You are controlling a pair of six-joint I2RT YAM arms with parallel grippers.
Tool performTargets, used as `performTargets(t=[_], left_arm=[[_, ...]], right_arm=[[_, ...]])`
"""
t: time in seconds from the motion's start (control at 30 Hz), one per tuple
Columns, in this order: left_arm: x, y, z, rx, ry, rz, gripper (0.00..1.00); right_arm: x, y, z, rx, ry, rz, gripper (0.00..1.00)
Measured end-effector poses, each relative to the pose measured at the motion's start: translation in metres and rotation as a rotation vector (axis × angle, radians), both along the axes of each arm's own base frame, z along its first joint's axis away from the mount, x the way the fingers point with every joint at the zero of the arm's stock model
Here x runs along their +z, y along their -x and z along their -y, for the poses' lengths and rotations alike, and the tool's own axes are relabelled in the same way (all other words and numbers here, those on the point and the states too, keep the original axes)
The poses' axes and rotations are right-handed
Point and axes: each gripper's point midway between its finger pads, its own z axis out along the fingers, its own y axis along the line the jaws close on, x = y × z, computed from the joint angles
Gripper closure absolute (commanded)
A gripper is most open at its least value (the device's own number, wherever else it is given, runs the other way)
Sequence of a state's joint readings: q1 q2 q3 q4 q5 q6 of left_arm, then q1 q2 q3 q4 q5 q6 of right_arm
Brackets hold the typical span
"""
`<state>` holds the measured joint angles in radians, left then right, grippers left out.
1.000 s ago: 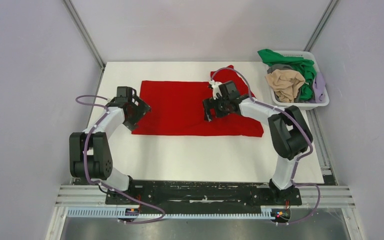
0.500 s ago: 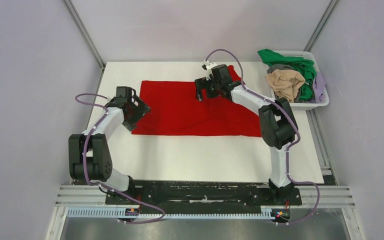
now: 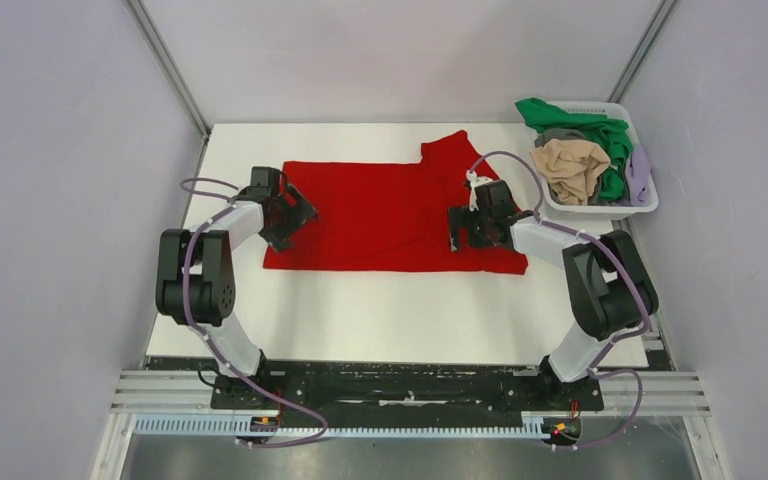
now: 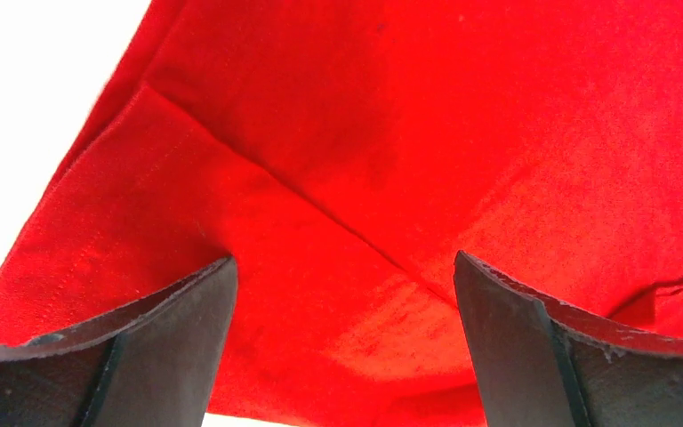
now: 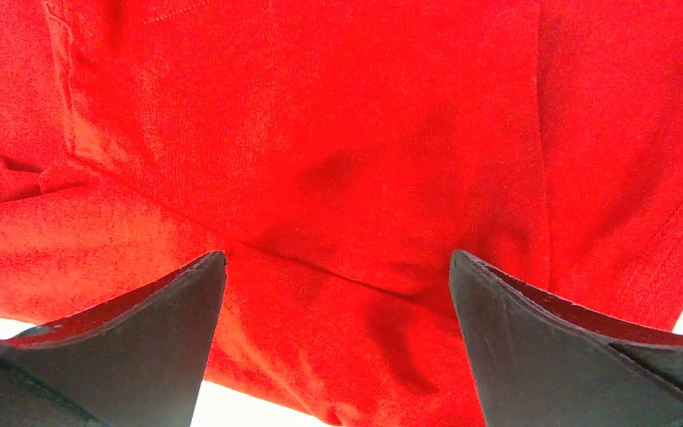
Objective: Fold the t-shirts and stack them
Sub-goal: Fold the flattened tshirt in 1/3 of the way
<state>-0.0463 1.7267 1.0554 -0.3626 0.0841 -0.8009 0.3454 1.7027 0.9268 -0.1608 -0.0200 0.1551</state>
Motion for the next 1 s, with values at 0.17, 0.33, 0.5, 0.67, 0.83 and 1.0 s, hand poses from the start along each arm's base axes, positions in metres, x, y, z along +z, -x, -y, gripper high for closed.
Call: performTargets(t=[0.17, 0.33, 0.5, 0.67, 0.83, 1.0], left_arm=[[-0.008, -0.005, -0.002, 0.006, -0.004, -0.002, 0.0], [-0.007, -0.002, -0.001, 0.004, 0.005, 0.036, 0.0], [-0.006, 0.02, -0.002, 0.003, 0.009, 0.088, 0.0], [-0.007, 0.063, -0.002, 0.0, 0.008, 0.077, 0.0], [-0.007, 0.105, -0.003, 0.002, 0.01, 0.065, 0.0], [-0.008, 0.143, -0.008, 0.024, 0.003, 0.034, 0.0]], right_arm=[[0.0, 0.003, 0.004, -0.019, -0.002, 0.033, 0.02], [-0.001, 0.025, 0.012, -0.02, -0.011, 0.054, 0.02], [-0.002, 0.059, 0.023, -0.022, -0.018, 0.053, 0.02], [-0.002, 0.094, 0.023, 0.018, -0.037, 0.048, 0.02], [-0.003, 0.123, 0.02, 0.059, -0.044, 0.041, 0.02], [-0.003, 0.148, 0.016, 0.092, -0.056, 0.027, 0.02]])
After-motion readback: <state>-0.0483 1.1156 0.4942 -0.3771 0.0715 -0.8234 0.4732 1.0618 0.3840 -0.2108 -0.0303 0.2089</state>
